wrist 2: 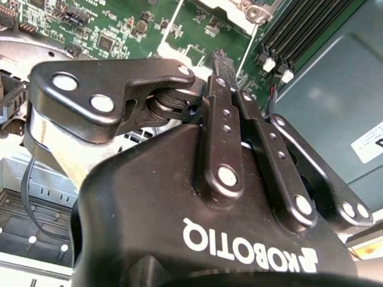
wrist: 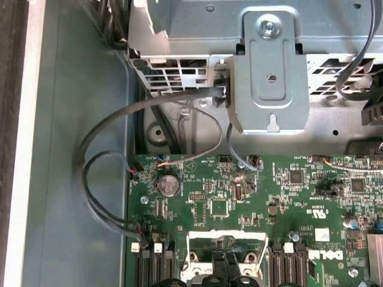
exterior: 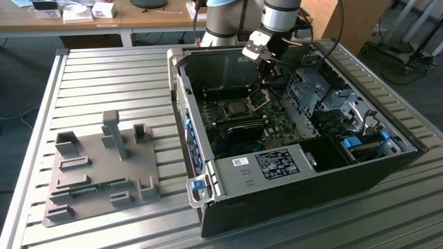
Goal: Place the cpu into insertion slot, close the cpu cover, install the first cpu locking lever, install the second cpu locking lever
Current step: 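Close the cpu cover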
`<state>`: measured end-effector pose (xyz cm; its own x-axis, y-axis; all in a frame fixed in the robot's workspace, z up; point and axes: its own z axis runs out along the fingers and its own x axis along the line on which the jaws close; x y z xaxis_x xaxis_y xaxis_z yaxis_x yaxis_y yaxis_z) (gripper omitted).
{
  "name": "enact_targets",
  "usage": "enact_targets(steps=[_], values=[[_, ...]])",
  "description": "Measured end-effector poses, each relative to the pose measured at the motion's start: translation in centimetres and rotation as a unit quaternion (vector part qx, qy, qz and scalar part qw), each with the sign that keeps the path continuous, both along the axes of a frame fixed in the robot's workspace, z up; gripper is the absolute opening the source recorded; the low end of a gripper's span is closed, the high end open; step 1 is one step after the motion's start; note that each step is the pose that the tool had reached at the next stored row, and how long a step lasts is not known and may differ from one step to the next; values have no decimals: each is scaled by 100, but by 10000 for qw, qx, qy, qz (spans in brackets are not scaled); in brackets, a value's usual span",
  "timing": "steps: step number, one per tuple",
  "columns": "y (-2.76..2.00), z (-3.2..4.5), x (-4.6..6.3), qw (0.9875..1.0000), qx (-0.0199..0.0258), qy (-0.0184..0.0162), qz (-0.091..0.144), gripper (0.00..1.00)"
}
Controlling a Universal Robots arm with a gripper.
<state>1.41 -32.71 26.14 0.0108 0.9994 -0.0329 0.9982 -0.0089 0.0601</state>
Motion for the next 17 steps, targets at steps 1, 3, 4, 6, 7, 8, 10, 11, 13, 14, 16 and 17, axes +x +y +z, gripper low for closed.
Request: enact_targets(steps=[1, 3, 4, 6, 7, 8, 10, 11, 13, 14, 16, 17], values=[[1, 0, 11, 10000, -3, 0, 0, 10], [5, -1, 36, 10000, -7, 0, 0, 10], [6, -2, 50, 10000, -9, 0, 0, 10], [11, -3, 79, 10000, -15, 0, 0, 10], [13, -4, 94, 10000, -17, 0, 0, 10], [15, -5, 108, 10000, -19, 0, 0, 10], [19, -6, 135, 10000, -24, 0, 0, 10], [21, -7, 149, 10000, -26, 0, 0, 10], [24, -7, 180, 10000, -32, 0, 0, 10], [25, -8, 195, 10000, -35, 1, 0, 10], [28, -9, 225, 10000, -40, 0, 0, 10], [30, -11, 239, 10000, -43, 0, 0, 10]])
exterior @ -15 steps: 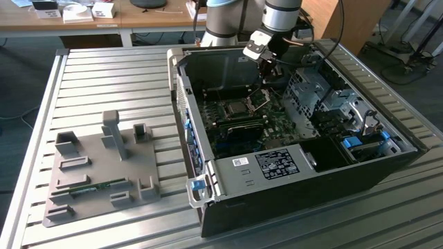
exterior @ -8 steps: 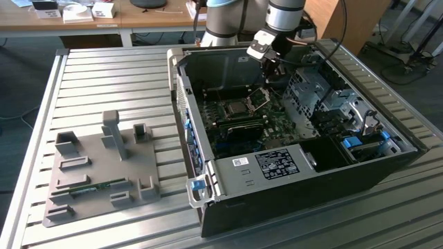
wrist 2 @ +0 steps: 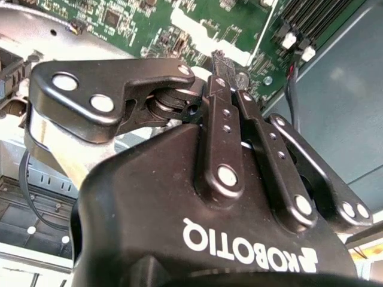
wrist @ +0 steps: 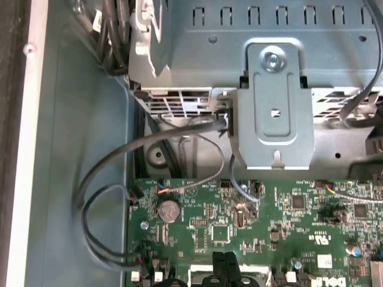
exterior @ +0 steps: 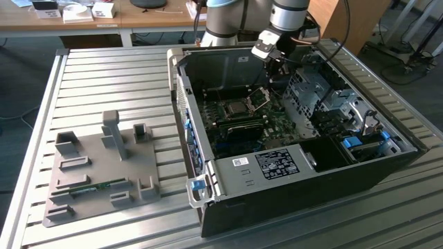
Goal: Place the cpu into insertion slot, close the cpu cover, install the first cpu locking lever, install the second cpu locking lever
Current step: 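Close the cpu cover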
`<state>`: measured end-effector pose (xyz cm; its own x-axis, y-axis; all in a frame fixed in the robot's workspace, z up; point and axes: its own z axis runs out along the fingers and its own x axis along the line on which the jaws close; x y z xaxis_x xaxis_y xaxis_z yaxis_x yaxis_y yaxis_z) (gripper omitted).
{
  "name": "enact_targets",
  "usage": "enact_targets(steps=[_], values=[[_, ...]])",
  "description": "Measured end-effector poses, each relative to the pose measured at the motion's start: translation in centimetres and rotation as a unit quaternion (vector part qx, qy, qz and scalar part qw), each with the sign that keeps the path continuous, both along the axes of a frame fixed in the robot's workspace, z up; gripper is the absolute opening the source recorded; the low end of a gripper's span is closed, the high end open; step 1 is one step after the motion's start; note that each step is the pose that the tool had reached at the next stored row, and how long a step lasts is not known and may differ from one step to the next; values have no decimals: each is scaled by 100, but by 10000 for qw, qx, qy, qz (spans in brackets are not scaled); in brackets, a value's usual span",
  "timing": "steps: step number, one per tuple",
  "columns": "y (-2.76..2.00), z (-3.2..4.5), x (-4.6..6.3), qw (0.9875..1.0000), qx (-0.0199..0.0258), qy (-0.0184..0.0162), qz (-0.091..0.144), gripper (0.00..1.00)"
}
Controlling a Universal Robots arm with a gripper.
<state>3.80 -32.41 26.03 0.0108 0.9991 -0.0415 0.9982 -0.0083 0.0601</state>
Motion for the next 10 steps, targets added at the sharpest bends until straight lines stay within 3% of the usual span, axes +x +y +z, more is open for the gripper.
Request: enact_targets(steps=[10], values=[[12, -4, 116, 10000, -29, 0, 0, 10]])
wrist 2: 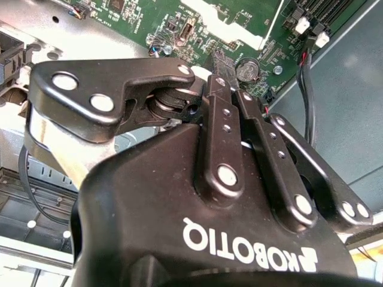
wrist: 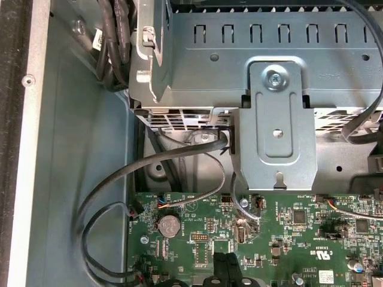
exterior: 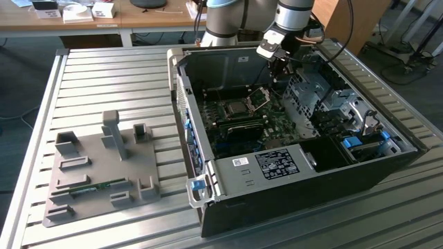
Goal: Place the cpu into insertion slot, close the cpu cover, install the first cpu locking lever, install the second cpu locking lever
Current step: 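Close the cpu cover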
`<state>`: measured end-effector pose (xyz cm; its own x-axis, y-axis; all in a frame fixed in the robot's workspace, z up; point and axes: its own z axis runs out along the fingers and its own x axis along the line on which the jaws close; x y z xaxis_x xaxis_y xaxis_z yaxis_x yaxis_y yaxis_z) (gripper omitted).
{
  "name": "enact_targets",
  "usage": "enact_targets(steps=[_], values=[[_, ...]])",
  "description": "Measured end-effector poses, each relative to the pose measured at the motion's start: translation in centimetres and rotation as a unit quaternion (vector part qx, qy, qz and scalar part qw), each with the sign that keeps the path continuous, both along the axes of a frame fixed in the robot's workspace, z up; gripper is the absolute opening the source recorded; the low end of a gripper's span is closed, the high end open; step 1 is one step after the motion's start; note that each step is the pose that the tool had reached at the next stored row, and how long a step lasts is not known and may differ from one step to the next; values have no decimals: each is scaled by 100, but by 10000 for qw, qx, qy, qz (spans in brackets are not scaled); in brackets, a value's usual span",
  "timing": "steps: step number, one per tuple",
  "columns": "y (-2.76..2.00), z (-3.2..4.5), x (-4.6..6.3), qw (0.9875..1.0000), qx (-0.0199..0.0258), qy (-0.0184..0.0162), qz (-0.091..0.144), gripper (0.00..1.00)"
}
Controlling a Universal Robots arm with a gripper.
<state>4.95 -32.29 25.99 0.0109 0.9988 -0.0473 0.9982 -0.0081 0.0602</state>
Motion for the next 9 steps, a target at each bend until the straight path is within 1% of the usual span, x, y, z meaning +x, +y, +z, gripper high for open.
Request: enact_targets(steps=[9], values=[[-1, 3, 11, 10000, 2, 0, 0, 10]])
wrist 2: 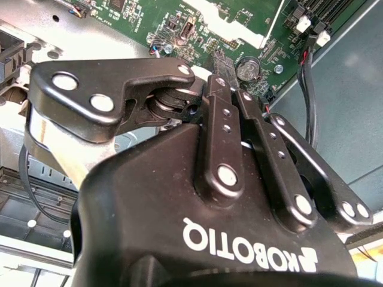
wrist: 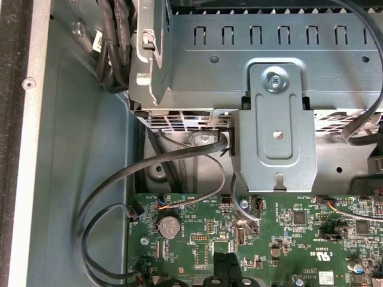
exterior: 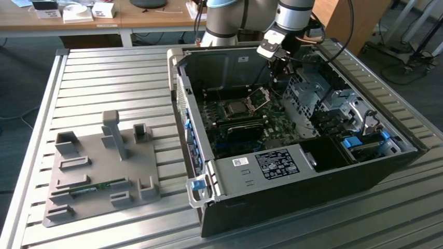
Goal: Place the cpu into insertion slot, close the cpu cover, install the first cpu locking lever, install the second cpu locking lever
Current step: 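Close the cpu cover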
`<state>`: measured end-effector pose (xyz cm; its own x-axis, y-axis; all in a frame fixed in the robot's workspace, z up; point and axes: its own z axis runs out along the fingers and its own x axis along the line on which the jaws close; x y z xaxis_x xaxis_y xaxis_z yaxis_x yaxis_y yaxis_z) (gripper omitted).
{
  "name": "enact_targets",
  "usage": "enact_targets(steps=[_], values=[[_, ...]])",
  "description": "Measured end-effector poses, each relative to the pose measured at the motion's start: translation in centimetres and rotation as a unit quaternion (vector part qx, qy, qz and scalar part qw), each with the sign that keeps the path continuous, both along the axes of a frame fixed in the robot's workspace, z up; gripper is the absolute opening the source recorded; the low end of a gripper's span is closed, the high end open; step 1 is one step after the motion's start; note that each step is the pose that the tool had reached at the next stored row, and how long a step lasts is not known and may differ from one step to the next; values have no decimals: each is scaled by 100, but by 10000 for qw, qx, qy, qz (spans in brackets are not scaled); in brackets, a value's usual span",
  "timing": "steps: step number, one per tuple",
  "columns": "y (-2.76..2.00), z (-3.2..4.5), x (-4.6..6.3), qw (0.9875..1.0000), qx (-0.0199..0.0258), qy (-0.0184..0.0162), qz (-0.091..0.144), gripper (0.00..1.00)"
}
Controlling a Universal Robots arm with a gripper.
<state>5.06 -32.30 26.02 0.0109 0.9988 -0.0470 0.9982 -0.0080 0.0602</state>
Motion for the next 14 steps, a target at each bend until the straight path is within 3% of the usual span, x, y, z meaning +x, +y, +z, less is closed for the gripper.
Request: enact_targets(steps=[12, 14], values=[[-2, 23, 0, 10000, 4, 13, 0, 10], [-5, 25, 0, 10000, 22, 14, 0, 10]])
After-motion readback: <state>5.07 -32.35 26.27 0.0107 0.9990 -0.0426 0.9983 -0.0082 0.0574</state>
